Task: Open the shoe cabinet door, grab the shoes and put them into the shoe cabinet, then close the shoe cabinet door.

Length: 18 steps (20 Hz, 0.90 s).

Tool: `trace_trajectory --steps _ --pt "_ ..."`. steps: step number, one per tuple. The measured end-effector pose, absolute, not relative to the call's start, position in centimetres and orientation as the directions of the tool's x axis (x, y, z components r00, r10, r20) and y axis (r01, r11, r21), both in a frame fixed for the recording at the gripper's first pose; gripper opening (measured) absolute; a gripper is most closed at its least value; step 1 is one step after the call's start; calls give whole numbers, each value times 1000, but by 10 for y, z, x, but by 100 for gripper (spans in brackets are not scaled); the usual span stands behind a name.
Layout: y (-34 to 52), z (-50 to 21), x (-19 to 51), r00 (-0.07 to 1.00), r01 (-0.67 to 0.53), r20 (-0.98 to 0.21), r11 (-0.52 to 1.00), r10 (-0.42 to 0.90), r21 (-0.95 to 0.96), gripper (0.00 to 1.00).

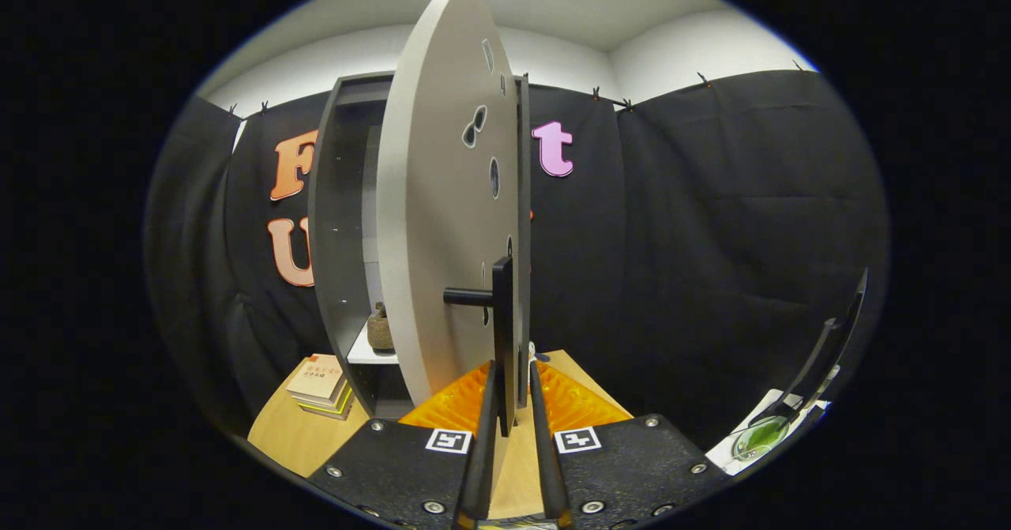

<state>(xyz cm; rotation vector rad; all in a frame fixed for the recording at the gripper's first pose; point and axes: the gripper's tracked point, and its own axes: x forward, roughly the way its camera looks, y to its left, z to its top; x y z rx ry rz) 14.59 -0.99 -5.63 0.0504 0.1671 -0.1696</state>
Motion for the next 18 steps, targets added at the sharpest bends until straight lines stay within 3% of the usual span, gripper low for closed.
trace_trajectory --steps 18 --pt "-42 -63 137 941 291 -187 956 -283 16 24"
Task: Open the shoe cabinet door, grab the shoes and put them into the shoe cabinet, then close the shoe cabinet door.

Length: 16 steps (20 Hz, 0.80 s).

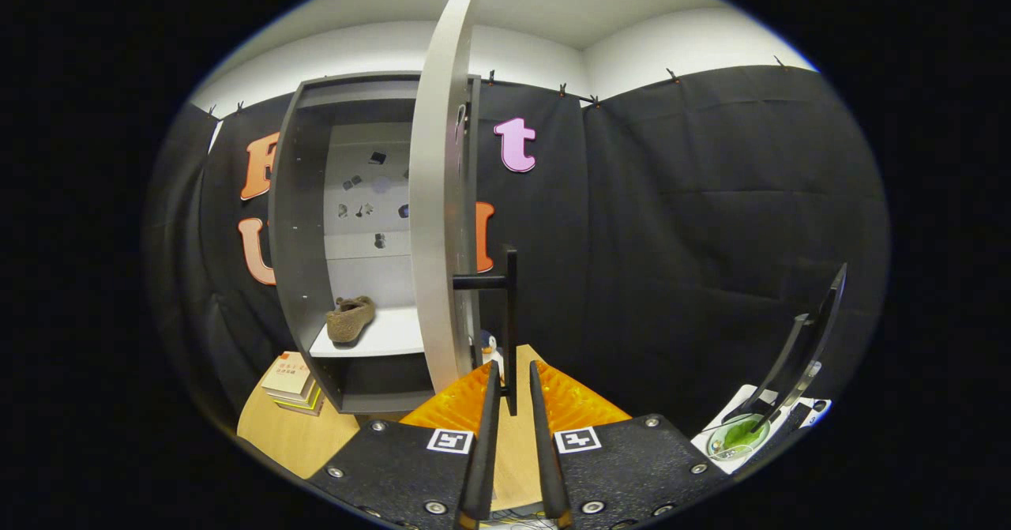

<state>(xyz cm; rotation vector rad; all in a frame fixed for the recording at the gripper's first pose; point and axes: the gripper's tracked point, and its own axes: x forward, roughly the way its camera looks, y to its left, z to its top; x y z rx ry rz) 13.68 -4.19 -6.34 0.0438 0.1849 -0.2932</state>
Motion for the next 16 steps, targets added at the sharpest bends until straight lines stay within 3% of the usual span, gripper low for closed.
trace_trajectory --steps 7,16 --pt "-51 -68 133 923 337 -200 941 -330 4 18" --pt "-48 -70 130 922 341 -211 939 -325 42 18"
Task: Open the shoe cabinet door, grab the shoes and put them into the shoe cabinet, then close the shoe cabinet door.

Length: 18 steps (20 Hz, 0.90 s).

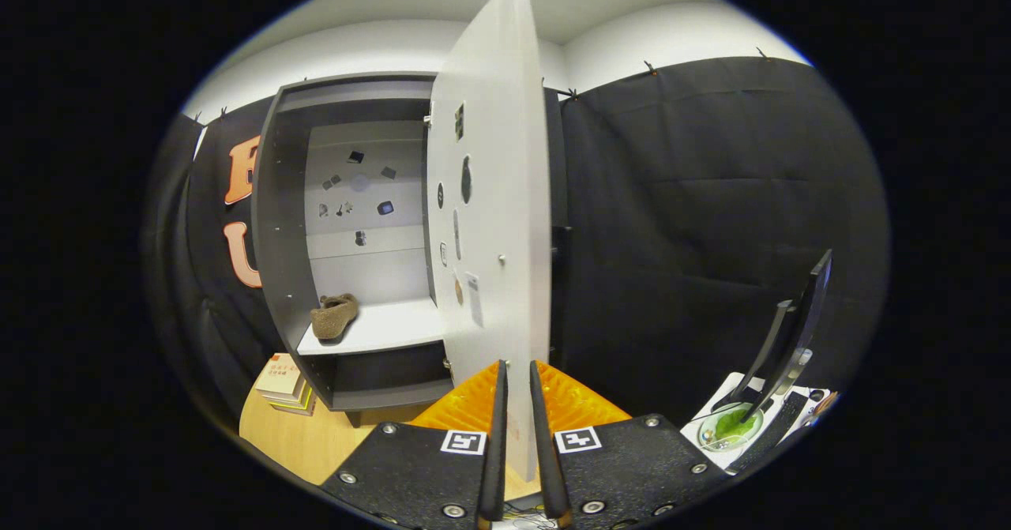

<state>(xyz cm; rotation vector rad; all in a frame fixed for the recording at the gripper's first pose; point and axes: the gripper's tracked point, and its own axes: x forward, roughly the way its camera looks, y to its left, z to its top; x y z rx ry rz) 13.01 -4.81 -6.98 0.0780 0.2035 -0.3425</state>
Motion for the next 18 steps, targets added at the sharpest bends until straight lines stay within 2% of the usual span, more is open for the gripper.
trace_trajectory --steps 11,18 --pt "15 -85 124 952 230 -222 972 -212 57 18" --pt "97 -150 130 941 102 -328 993 -76 61 18"
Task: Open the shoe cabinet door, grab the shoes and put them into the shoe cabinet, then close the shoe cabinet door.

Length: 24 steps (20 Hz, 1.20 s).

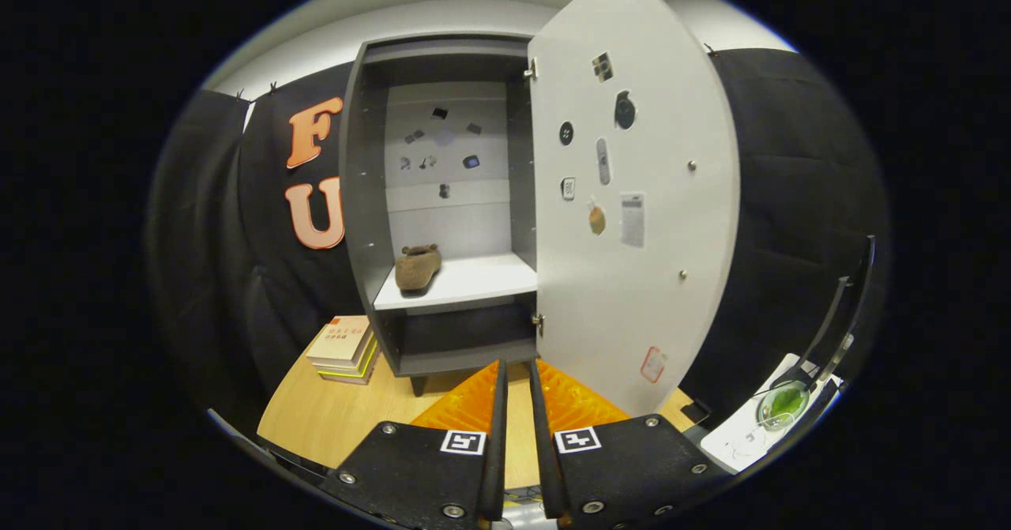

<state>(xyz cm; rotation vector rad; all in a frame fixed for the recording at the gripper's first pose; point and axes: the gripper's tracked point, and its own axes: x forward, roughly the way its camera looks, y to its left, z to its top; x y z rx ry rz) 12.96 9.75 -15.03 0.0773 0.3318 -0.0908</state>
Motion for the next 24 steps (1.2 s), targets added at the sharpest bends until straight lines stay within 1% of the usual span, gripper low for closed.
trace_trajectory --steps 1,7,10,14,18,24 --pt "111 -161 131 938 81 -344 994 -52 70 20" --pt "163 -240 132 886 16 -462 995 32 100 19" --pt "181 -282 139 852 1 -518 988 80 154 20" --pt "188 -341 156 794 -15 -598 987 109 161 20" --pt "200 -390 182 732 -41 -658 976 176 216 20" --pt "208 -467 215 635 -64 -744 974 208 218 21"
